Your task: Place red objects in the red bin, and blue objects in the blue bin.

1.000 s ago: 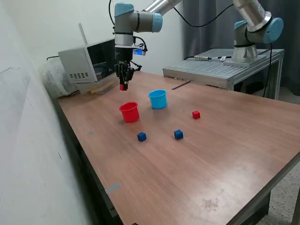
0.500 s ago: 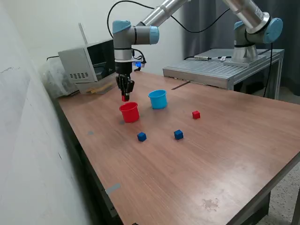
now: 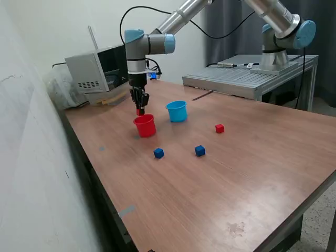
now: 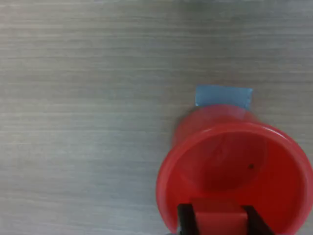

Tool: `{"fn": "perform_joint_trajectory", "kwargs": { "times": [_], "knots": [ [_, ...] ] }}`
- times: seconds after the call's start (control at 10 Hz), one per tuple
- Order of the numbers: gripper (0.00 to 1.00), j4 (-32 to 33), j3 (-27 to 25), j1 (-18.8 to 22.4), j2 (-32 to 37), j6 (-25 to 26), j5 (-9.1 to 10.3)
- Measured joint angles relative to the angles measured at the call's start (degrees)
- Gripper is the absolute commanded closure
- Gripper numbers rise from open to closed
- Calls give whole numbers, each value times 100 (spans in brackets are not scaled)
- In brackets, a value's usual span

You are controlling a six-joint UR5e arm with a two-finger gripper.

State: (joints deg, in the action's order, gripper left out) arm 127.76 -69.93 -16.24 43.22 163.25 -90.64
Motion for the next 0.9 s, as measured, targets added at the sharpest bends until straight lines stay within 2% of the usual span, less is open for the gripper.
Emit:
{"fn": "perform_joint_trajectory", "kwargs": {
  "times": [0.5,0.7,0.9],
  "knots": [
    [0,-73,-83,157,165,5,-28],
    [0,-499,-338,336,557,40,-31],
    [0,-1160,-739,558,1067,427,-26]
  ]
}}
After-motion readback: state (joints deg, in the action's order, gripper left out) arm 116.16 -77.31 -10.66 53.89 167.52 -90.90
